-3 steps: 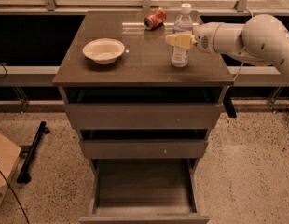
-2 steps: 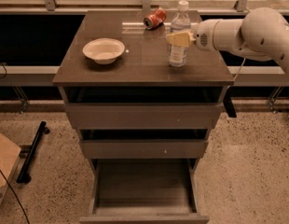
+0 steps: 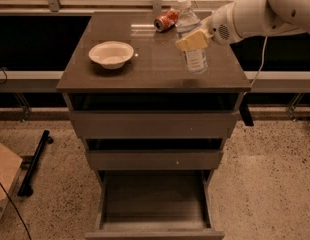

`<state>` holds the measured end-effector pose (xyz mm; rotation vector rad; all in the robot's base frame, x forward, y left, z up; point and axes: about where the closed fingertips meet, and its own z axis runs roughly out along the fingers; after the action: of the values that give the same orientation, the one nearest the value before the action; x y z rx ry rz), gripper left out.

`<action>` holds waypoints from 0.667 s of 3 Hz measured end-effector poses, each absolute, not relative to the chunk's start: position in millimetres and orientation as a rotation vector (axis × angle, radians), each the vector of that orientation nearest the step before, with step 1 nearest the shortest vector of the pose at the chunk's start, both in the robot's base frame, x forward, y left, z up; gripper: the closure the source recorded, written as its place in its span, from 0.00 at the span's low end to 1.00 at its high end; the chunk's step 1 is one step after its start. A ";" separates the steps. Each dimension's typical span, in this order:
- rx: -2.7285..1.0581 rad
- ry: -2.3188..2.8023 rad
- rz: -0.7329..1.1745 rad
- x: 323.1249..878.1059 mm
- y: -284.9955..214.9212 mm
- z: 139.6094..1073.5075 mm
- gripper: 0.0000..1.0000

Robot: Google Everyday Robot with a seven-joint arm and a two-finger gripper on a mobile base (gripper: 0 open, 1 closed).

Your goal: Place blue plastic bottle into bottom drawer

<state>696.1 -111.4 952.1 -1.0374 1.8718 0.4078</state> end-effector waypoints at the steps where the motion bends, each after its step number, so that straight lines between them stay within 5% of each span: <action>1: -1.169 1.861 0.414 640.2 -108.8 964.1 1.00; 2: -1.224 1.841 0.465 586.2 -106.2 964.8 1.00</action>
Offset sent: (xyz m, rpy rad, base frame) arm -0.1953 0.0041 0.0026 -0.0159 0.0742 0.2331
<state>586.2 -106.2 964.8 -1.2236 1.8410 0.4653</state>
